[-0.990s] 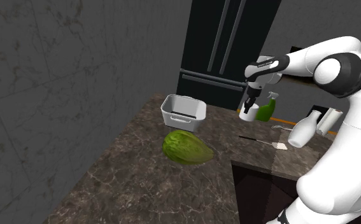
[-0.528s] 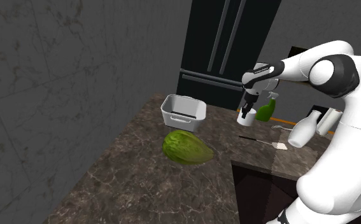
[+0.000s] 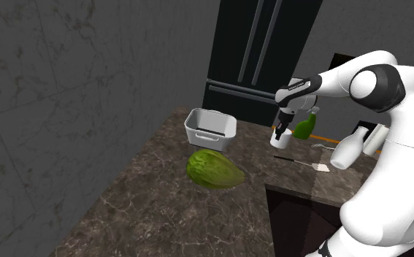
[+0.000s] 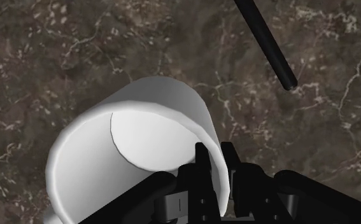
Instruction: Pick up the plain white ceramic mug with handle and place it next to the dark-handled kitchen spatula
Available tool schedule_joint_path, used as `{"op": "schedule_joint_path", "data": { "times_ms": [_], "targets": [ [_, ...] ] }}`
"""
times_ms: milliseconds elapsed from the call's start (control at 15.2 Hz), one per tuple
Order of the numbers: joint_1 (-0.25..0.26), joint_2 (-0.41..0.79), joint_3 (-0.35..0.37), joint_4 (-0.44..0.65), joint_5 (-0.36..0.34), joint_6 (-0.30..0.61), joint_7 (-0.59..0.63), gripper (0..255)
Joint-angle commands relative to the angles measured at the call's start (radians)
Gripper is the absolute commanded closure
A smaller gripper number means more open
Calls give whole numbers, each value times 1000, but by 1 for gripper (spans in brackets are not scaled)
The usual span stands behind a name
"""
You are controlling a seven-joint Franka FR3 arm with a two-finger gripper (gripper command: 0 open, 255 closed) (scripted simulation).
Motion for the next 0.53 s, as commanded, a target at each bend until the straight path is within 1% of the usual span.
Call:
{"op": "schedule_joint_path", "data": {
  "times_ms": [0,198,264,462],
  "targets": [
    [0,2,0,1,0,2,0,255],
    [0,2,0,1,0,2,0,255],
    [0,2,0,1,0,2,0,0],
    [0,2,0,1,0,2,0,0]
  ]
}}
